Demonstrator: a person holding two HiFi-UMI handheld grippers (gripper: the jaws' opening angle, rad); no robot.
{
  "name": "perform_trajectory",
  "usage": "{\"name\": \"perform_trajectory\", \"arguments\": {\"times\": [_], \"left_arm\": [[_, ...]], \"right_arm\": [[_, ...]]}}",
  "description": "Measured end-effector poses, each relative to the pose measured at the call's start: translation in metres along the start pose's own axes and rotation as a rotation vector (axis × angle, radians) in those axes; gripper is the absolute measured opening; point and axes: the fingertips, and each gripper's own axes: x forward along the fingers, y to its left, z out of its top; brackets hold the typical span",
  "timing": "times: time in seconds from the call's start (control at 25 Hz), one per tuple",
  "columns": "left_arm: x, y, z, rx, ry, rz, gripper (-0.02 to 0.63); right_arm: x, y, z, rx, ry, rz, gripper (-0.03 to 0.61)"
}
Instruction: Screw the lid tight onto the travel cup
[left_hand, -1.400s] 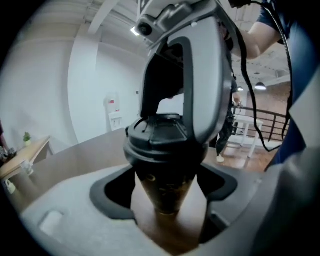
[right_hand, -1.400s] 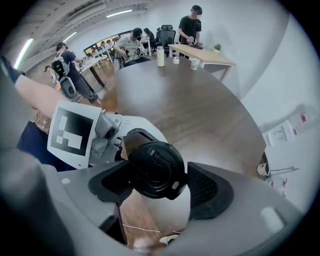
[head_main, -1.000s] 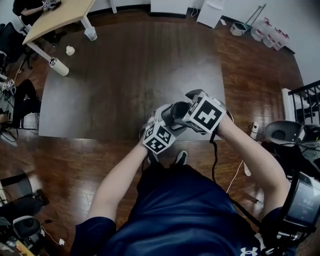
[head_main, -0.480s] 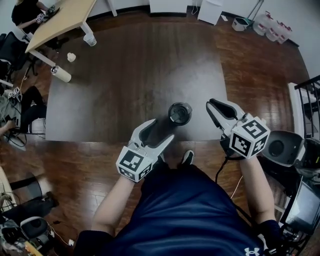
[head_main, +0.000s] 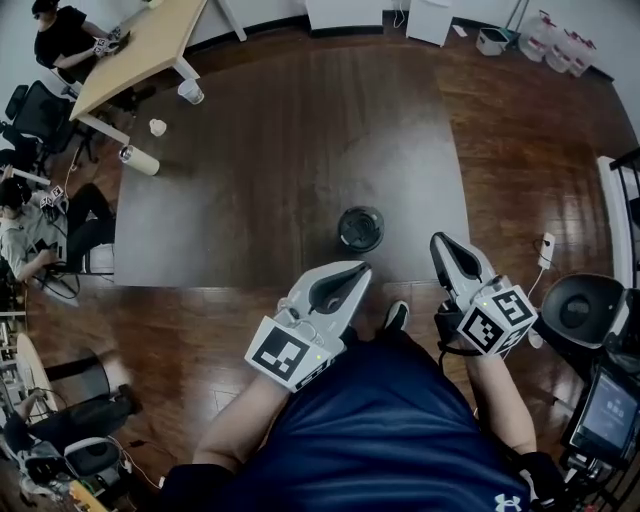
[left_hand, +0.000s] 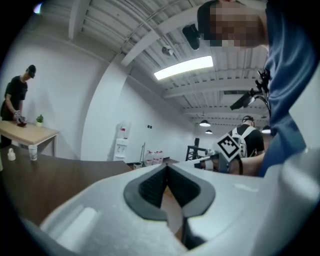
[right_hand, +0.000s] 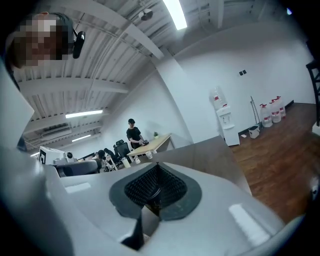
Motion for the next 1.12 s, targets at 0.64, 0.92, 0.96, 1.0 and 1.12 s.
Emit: {"name": "perform_trajectory", "arguments": {"times": [0.64, 0.92, 0.96, 1.0, 1.12], "left_arm": [[0.004, -0.002, -0.019, -0.092, 0.022, 0.035, 0.005], [0.001, -0.002, -0.027, -0.104, 0.022, 0.034, 0.005], [0.001, -0.003, -0.028, -0.106, 0.022, 0.034, 0.005], [0.001, -0.002, -0.029, -0.109, 0.023, 0.034, 0.005], [0.002, 0.002, -0.028, -0.122, 0.024, 0.034, 0.005]], "right_arm": [[-0.02, 0.022, 0.003, -0.24, -0.048, -0.034, 0.011], [-0.018, 0.027, 0.002, -0.28, -0.05, -0.036, 0.011], [-0.018, 0.027, 0.002, -0.284, -0.049, -0.037, 0.011], [-0.018, 0.027, 0.001, -0.287, -0.049, -0.038, 0.011], [-0.016, 0.029, 0.003, -0.299, -0.047, -0.039, 0.011]]}}
